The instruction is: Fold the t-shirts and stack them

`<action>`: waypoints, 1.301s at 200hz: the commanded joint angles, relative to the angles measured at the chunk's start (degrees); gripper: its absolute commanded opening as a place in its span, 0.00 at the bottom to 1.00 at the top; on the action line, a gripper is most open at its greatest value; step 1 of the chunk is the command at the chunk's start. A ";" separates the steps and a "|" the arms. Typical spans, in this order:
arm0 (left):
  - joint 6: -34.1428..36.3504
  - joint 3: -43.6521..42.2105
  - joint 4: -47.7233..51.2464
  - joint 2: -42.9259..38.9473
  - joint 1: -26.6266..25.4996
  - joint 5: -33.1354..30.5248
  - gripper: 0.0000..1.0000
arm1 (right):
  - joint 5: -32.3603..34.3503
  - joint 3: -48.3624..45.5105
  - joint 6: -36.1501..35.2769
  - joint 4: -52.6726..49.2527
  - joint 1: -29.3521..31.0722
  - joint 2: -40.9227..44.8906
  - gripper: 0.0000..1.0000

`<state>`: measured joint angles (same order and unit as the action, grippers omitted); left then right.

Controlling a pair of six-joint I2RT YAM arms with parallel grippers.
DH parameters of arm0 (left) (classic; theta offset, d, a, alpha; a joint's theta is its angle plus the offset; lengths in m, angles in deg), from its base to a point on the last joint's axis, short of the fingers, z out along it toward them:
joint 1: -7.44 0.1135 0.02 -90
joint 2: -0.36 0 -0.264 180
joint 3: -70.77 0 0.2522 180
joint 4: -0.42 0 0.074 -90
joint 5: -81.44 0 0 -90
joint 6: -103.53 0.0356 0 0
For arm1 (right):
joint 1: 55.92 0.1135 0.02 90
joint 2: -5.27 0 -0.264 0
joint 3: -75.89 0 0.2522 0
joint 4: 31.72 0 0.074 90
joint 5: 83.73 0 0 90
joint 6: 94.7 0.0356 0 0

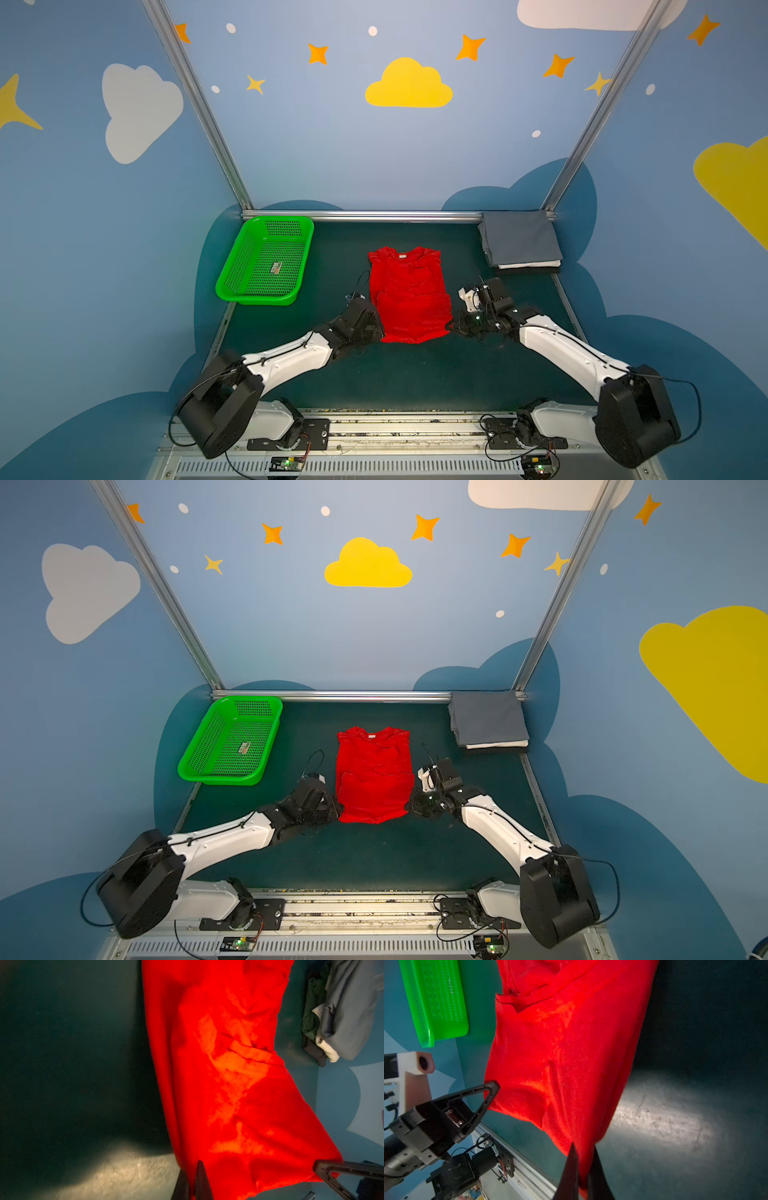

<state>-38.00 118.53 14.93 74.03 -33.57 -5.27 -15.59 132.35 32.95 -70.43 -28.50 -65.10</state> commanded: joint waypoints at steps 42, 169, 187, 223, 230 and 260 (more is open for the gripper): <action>-6.19 -7.13 3.35 -14.36 -8.94 -9.05 0.04 | 1.59 -2.64 6.29 -7.28 5.05 13.74 0.00; -4.23 2.73 15.02 -21.39 -12.34 -22.24 0.04 | 0.43 10.59 3.52 -8.67 5.06 7.73 0.00; -4.95 2.92 13.83 -20.86 -12.28 -23.66 0.04 | -0.35 11.74 2.84 -7.46 4.07 5.52 0.00; -5.31 4.04 13.82 -18.60 -11.64 -25.75 0.04 | -2.81 14.96 1.47 -6.31 0.91 0.36 0.00; -5.42 4.44 14.14 -18.19 -11.42 -26.11 0.04 | -3.38 15.55 1.20 -6.19 0.41 -0.62 0.00; -5.97 5.02 13.77 -16.67 -9.41 -26.80 0.04 | -5.86 18.54 -0.44 -5.88 -1.98 -5.27 0.00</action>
<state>-43.39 121.85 28.29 56.85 -44.54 -29.18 -18.70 147.74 34.83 -77.67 -28.78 -67.66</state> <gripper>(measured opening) 0.048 0.048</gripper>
